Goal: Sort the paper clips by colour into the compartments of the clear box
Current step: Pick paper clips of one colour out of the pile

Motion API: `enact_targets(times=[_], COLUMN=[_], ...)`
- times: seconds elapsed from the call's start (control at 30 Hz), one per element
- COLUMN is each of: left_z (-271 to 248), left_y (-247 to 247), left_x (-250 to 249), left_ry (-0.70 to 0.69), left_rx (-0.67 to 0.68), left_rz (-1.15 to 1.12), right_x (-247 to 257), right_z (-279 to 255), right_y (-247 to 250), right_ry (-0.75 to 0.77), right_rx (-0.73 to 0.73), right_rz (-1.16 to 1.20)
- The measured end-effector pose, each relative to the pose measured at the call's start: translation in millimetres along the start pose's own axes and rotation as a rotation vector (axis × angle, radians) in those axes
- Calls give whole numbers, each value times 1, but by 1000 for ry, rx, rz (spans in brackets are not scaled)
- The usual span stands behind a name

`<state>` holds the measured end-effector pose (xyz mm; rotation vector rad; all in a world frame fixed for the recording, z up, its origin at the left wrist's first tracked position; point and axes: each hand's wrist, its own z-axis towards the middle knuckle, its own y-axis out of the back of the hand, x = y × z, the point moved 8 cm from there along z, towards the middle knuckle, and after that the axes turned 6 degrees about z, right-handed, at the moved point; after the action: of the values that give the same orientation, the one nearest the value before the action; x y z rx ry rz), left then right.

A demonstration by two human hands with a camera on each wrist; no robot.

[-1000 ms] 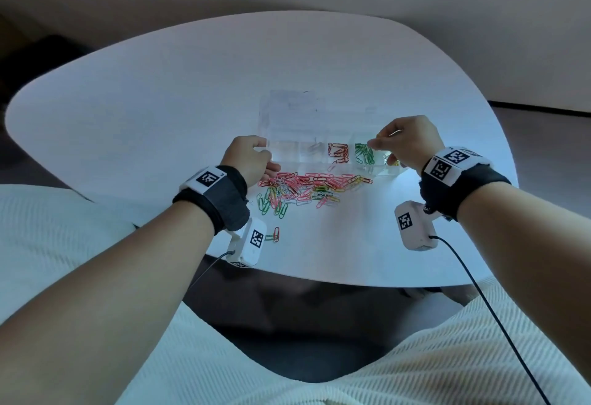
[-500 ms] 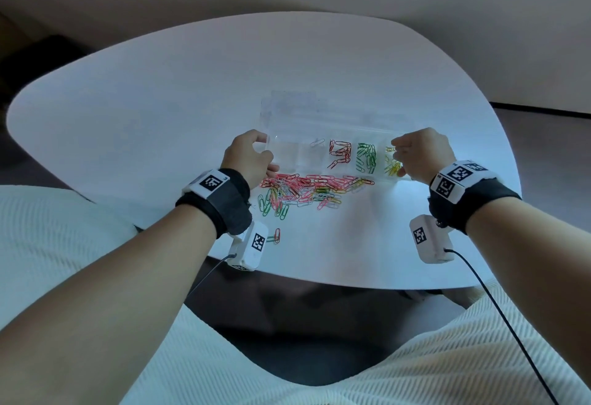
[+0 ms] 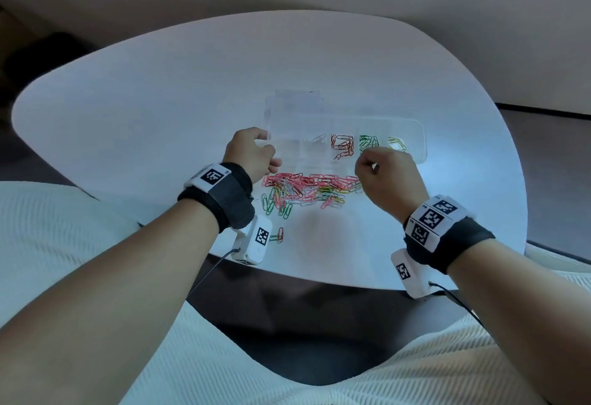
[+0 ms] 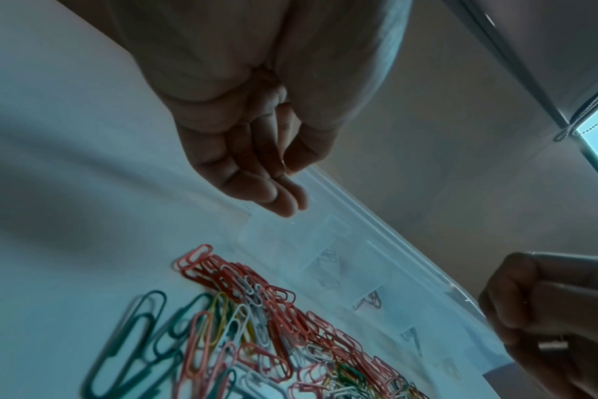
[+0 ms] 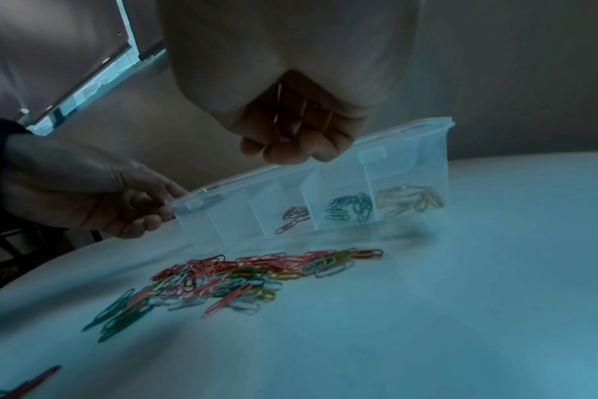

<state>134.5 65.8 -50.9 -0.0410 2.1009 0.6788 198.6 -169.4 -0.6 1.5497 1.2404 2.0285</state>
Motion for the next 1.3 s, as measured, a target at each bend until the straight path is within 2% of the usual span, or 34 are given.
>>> enact_targets(times=[0.2, 0.53, 0.67, 0.77, 0.83, 0.9, 1.0, 1.1, 1.2, 1.3], left_z=[2, -6, -12, -22, -32, -37, -40, -40, -39, -38], left_y=[-1, 4, 18, 16, 10, 4, 2, -5, -13, -16], left_x=[5, 4, 1, 4, 12, 19, 30, 33, 34, 36], left_ry=[27, 43, 52, 19, -17, -38, -44, -58, -79, -80], left_rx=[12, 80, 30, 91, 163, 199, 192, 168, 162, 171], left_rz=[-6, -39, 144, 436, 661, 776, 784, 753, 763, 745], right_x=[-18, -16, -21, -10, 11, 33, 62, 72, 67, 56], right_z=[-4, -16, -26, -35, -43, -53, -72, -84, -85, -79], right_y=[-7, -17, -26, -46, -64, -85, -115, -138, -145, -138], right_ry=[-189, -253, -289, -227, -102, 38, 188, 274, 297, 251], right_rx=[40, 173, 241, 318, 401, 516, 643, 695, 660, 594], right_rz=[74, 66, 40, 12, -15, -46, -72, -143, -178, -169])
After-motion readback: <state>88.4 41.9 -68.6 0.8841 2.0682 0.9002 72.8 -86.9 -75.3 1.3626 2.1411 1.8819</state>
